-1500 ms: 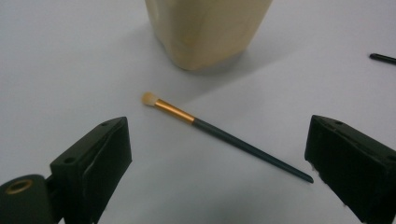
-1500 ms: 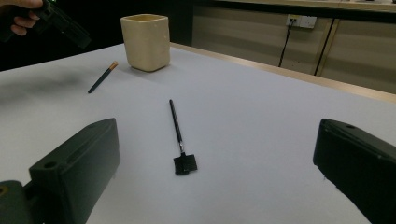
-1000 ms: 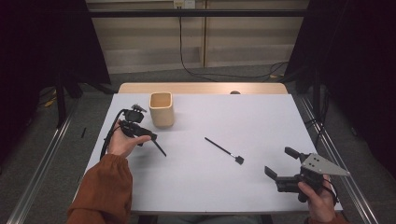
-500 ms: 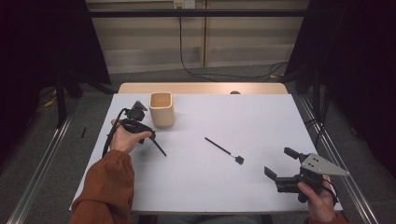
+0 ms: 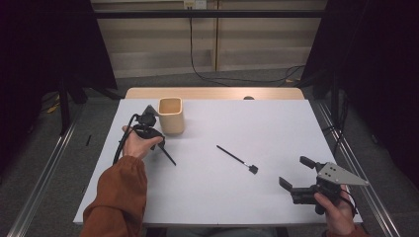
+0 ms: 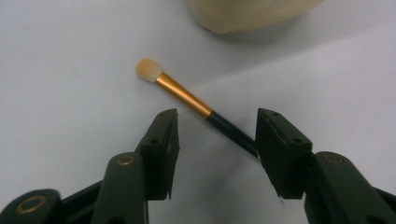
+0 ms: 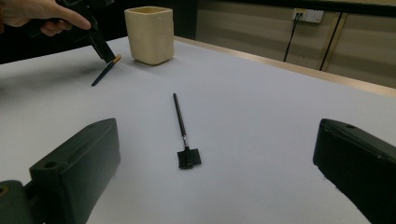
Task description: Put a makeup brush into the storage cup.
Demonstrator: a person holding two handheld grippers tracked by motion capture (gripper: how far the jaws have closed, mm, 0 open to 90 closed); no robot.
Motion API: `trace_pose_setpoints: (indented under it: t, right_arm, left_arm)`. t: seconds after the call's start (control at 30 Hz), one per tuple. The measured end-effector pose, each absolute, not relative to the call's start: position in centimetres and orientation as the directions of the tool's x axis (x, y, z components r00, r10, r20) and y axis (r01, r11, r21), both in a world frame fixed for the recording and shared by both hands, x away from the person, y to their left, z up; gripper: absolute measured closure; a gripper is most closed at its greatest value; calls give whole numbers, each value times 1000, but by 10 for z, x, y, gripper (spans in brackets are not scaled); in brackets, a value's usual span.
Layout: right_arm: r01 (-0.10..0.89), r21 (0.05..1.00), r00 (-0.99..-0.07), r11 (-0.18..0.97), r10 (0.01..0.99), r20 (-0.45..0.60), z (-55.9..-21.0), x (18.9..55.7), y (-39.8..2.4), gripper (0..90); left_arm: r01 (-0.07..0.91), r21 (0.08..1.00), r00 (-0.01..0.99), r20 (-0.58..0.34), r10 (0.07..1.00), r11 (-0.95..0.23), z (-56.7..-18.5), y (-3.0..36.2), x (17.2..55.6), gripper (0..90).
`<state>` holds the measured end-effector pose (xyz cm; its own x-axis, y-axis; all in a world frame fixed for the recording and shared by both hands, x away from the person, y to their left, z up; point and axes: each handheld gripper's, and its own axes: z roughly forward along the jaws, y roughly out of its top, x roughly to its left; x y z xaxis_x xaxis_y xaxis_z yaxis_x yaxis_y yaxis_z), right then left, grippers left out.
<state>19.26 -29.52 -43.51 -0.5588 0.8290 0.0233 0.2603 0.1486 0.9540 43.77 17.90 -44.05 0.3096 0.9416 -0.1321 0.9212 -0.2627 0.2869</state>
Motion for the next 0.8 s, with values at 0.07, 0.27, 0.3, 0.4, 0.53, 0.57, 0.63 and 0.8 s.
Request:
trace_pose_setpoints:
  t: [0.07, 0.27, 0.3, 0.4, 0.53, 0.57, 0.63, 0.8]
  right_arm:
    - [262, 953, -558, 149, 829, 24, -435, 193, -295, 0]
    - [261, 954, -560, 149, 828, 24, -435, 193, -295, 0]
    - [261, 954, -560, 149, 828, 24, -435, 193, -295, 0]
    - [264, 953, -554, 147, 832, 25, -435, 193, -295, 0]
    - [263, 953, -556, 149, 831, 24, -435, 193, -295, 0]
    - [263, 953, -556, 149, 831, 23, -435, 193, -295, 0]
    - [264, 953, -557, 149, 830, 25, -436, 193, -295, 0]
    - [265, 953, -554, 148, 832, 25, -436, 194, -295, 0]
  left_arm:
    - [925, 289, 293, -127, 948, -247, -443, 177, 439, 511]
    - [933, 265, 283, -122, 951, -244, -444, 172, 441, 543]
    - [934, 263, 279, -112, 954, -242, -444, 172, 441, 543]
    - [942, 255, 252, -116, 961, -216, -445, 171, 442, 554]
    - [948, 249, 227, -102, 968, -196, -448, 171, 444, 555]
    - [950, 236, 235, -106, 966, -205, -448, 171, 444, 556]
    - [951, 240, 225, -100, 969, -196, -448, 171, 445, 579]
    - [957, 240, 190, -95, 977, -162, -449, 172, 445, 631]
